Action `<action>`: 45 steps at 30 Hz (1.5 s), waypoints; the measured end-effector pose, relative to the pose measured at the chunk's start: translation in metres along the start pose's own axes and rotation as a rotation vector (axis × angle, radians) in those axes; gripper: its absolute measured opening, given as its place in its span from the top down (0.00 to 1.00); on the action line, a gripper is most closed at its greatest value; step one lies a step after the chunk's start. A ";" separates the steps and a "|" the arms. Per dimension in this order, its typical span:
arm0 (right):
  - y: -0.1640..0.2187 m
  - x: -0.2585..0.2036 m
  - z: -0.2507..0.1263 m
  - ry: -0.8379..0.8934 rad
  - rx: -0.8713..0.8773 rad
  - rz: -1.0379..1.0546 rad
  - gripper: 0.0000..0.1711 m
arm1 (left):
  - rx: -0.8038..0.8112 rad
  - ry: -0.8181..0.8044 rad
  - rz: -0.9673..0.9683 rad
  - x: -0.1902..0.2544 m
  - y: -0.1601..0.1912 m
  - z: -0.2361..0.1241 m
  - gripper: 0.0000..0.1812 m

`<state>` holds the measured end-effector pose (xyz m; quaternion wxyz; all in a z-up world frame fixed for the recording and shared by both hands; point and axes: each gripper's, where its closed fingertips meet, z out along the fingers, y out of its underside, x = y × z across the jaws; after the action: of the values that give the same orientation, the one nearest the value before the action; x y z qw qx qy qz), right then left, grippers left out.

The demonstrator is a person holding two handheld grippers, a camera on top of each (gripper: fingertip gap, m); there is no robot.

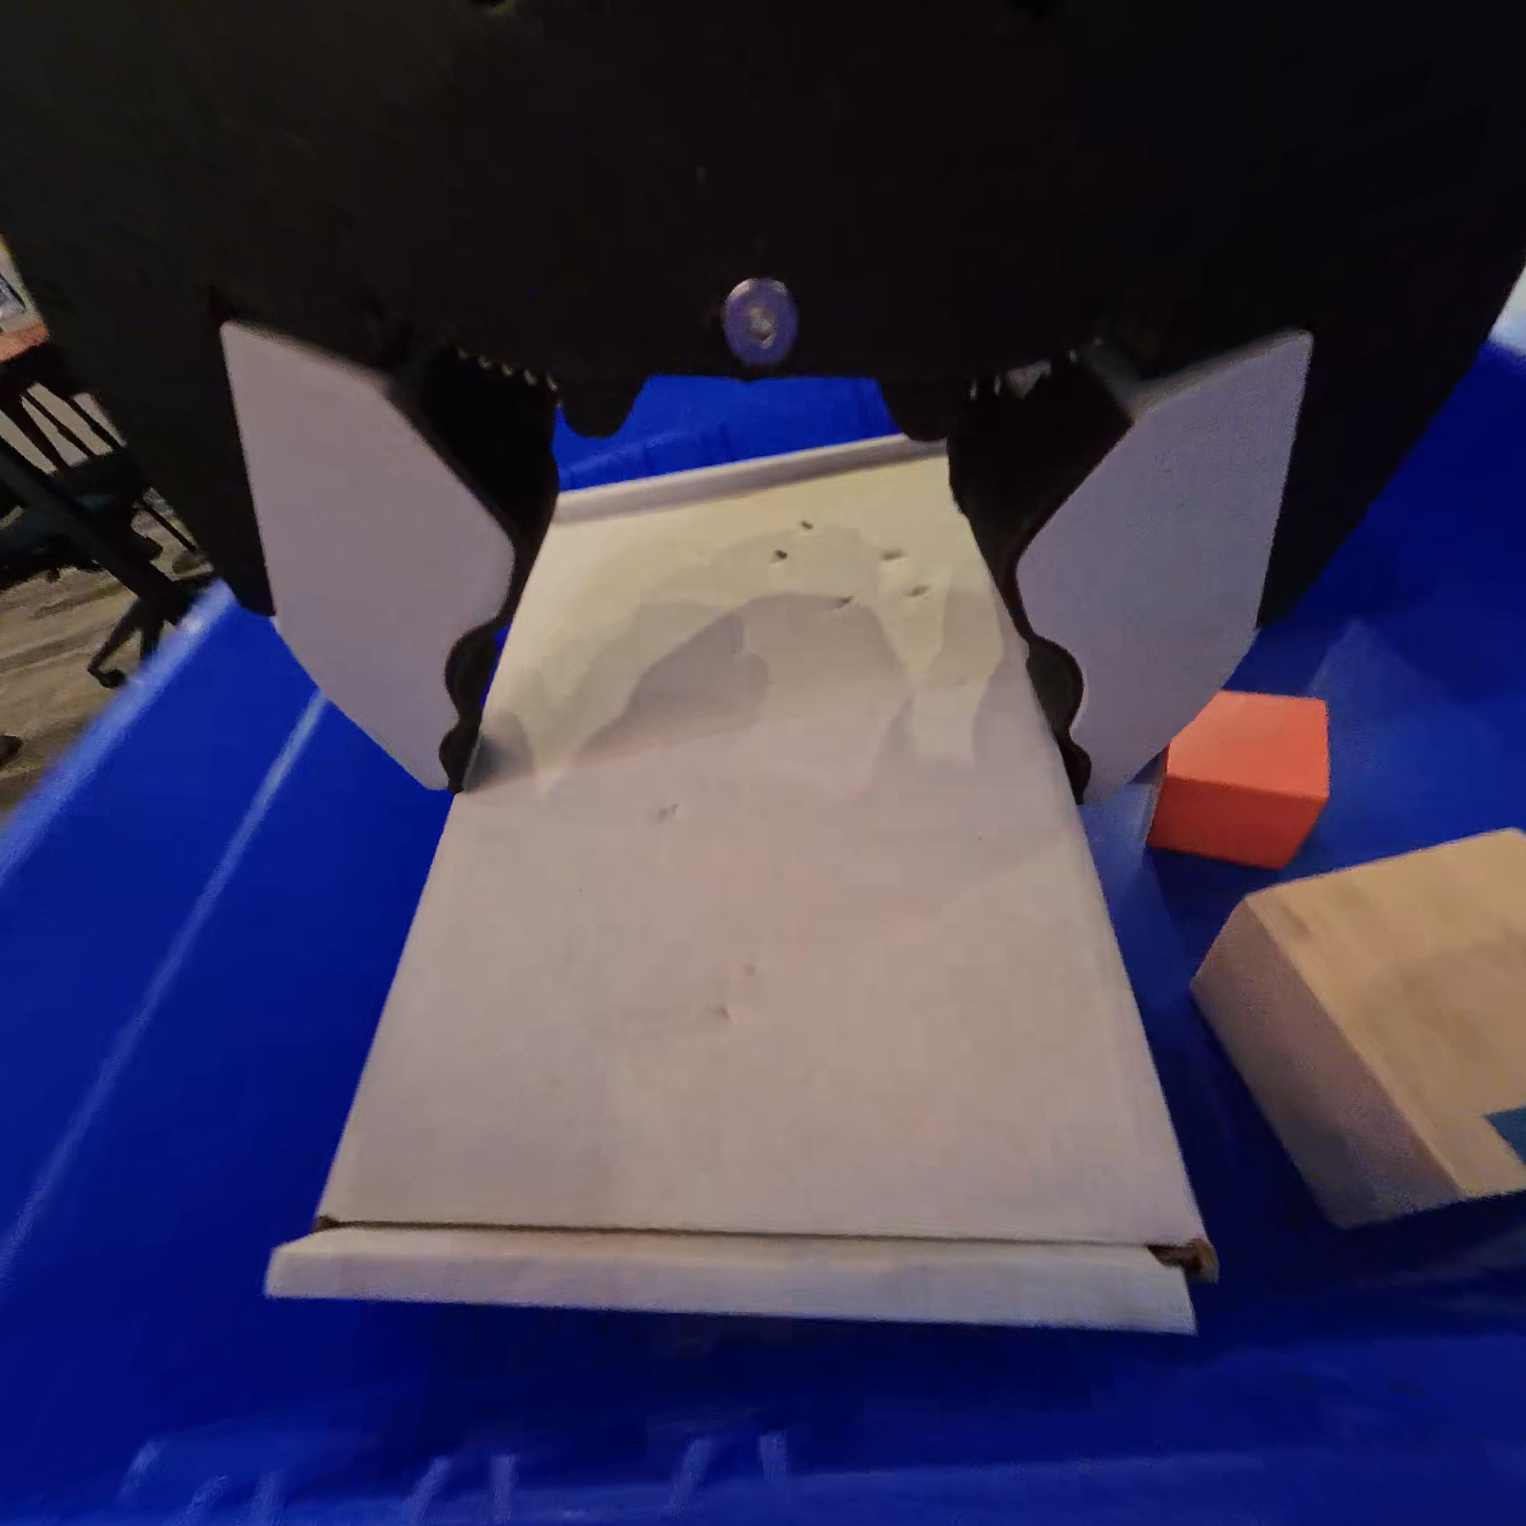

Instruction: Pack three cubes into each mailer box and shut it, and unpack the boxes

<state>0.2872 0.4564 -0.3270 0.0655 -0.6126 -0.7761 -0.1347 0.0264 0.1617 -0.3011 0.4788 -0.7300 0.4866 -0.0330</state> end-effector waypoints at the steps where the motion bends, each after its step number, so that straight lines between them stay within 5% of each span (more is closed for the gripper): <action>1: 0.000 -0.002 0.005 -0.012 -0.007 -0.004 0.26 | -0.002 -0.001 0.002 0.000 0.000 0.000 0.66; 10: 0.011 0.012 -0.020 0.085 -0.049 0.046 0.27 | 0.020 -0.044 0.045 -0.017 -0.015 -0.018 0.63; 14: 0.009 0.011 -0.061 0.214 -0.001 0.104 0.32 | -0.036 -0.172 0.065 -0.065 -0.011 -0.051 0.57; 20: -0.018 -0.036 -0.126 0.359 0.148 0.089 0.37 | -0.276 -0.318 0.085 -0.169 0.047 -0.104 0.42; 31: -0.127 -0.166 -0.171 0.307 0.502 0.011 0.43 | -0.743 0.058 0.136 -0.257 0.175 -0.061 0.31; 45: -0.174 -0.207 -0.157 0.187 0.628 0.010 0.44 | -0.934 0.244 0.117 -0.272 0.227 -0.028 0.32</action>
<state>0.1590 0.1806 -0.2552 0.3228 -0.5512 -0.7674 0.0561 -0.2851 0.3292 -0.3382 0.0407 -0.8290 0.5423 0.1304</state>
